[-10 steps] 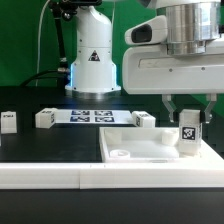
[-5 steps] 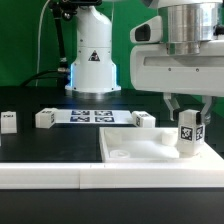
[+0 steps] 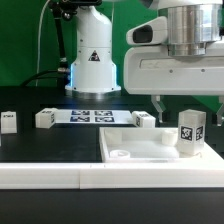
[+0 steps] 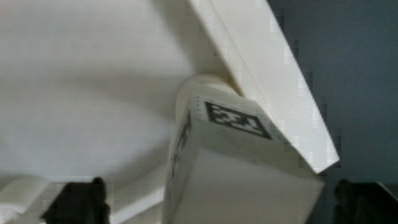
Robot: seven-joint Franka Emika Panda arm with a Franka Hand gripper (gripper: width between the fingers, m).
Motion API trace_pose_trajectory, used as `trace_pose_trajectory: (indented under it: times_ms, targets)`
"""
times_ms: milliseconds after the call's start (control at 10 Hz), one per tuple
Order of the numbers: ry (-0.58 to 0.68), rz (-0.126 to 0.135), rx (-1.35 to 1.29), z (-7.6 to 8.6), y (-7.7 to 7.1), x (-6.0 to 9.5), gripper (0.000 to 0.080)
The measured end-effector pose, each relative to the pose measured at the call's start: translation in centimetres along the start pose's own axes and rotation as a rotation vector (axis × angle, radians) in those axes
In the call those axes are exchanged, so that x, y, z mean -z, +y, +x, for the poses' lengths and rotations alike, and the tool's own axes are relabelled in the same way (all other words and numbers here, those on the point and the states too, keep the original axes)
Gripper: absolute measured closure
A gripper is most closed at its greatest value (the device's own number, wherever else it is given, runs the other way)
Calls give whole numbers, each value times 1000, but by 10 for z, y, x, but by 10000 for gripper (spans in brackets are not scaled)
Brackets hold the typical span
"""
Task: Assemble one leg
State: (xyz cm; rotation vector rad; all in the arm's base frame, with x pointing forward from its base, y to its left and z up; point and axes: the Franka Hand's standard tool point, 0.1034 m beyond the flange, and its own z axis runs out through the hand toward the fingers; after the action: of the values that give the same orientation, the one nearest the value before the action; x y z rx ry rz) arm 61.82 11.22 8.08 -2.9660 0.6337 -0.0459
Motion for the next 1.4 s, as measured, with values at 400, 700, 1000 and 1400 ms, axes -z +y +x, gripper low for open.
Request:
trace_pose_trajectory:
  times_ms: [400,700,1000,1400]
  targets:
    - [-8,-28,426,0,-3,2,151]
    - [-11,-26,644,-3,-5,1,151]
    - [-18,-24,767,-6,-4,-1,373]
    - [-18,-23,740,-6,-4,-1,510]
